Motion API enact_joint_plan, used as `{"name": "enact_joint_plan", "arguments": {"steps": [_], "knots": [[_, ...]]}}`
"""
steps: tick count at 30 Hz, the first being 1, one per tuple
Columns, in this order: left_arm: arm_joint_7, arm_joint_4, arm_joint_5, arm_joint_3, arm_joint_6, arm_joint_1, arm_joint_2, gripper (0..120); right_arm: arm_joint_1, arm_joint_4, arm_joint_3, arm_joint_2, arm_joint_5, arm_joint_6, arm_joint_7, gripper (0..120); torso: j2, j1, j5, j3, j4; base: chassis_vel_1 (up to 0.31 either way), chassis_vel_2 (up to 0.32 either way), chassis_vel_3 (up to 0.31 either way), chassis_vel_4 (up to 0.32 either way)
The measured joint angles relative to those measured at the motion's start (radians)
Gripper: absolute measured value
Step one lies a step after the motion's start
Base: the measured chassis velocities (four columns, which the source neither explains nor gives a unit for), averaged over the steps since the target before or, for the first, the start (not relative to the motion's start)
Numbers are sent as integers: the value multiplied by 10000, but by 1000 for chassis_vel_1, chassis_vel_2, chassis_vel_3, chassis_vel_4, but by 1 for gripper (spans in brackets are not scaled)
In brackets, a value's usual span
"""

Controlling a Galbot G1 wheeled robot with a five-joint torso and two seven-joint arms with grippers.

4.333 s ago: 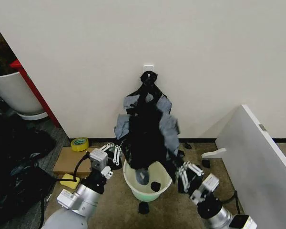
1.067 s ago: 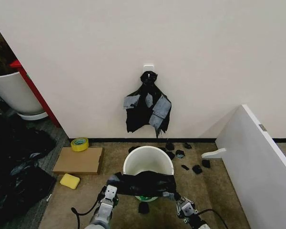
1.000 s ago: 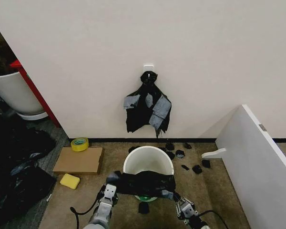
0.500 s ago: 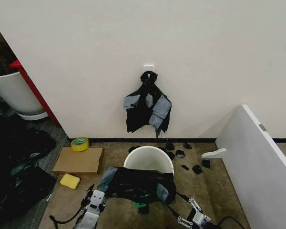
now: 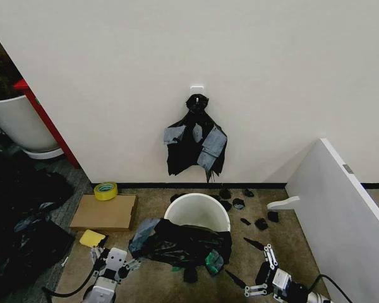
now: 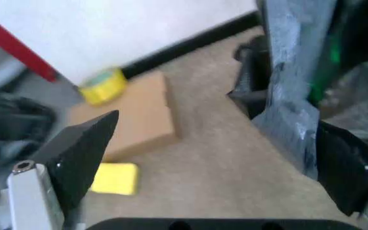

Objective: Place the garbage bag over the trash bin.

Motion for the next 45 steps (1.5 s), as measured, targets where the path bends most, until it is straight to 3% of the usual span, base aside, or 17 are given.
{"name": "enact_joint_plan", "arguments": {"steps": [2,5,7,10,11,17,18,22,29,34,37,40,41,42,44,45], "knots": [[818,492,-189,-55,-426,-81,-43,100,147,121,-290,91,-171,-158,596,100,0,0,-1,0,0,0,0,0,0],[1243,789,-238,-56,-592,-160,-39,100,240,227,-510,166,-304,-331,1196,100,0,0,1,0,6,0,0,0,0],[1918,1338,-266,-58,-877,-362,47,100,358,421,-841,339,-384,-665,1972,100,0,0,-2,0,-4,0,0,0,0],[3235,2126,15,-127,-1990,-416,171,100,657,508,-1138,426,-489,-880,2146,100,0,0,1,0,3,0,0,0,0],[3235,2126,15,-127,-1990,-416,171,100,657,508,-1138,426,-489,-880,2146,100,0,0,1,0,3,0,0,0,0],[6272,3768,762,-237,-5037,-606,327,100,1125,134,-1409,523,-650,-1082,2133,100,0,0,3,0,1,0,0,0,0],[6272,3768,762,-237,-5037,-606,327,100,1125,134,-1409,523,-650,-1082,2133,100,0,0,3,0,1,0,0,0,0],[8639,5463,811,-360,-7389,-1079,248,100,1329,-128,-1557,703,-772,-1127,2110,100,0,0,4,1,0,0,0,0,0],[10719,6660,649,-721,-9093,-1391,-14,100,1291,72,-1486,628,-759,-1094,2105,100,0,0,4,1,1,0,0,0,0],[11070,6724,408,-1702,-10101,-1464,-487,100,1101,933,-1108,279,-243,-1228,2330,100,0,0,0,1,0,0,0,0,0],[10798,6218,101,-2580,-10330,-1435,-1011,100,1054,1812,-928,-157,259,-2433,3265,100,0,0,2,0,1,0,0,0,0],[10698,6036,-27,-2780,-10337,-1423,-1166,100,1079,2060,-912,-307,405,-3099,3712,100,0,0,2,0,-1,0,0,0,0],[10335,5591,-281,-3153,-10249,-1407,-1511,100,1358,2574,-1038,-705,955,-5044,4954,100,0,0,2,0,-1,0,0,0,0],[9946,5348,-327,-3276,-10081,-1418,-1712,100,1662,2649,-1209,-868,1388,-5999,5481,100,0,0,1,0,1,0,0,0,0],[9196,4889,-499,-3395,-9625,-1456,-2113,100,2418,2467,-1556,-1042,2220,-7525,5906,100,0,0,3,0,2,0,0,0,0],[9196,4889,-499,-3395,-9625,-1456,-2113,100,2418,2467,-1556,-1042,2220,-7525,5906,100,0,0,3,0,2,0,0,0,0]]}}
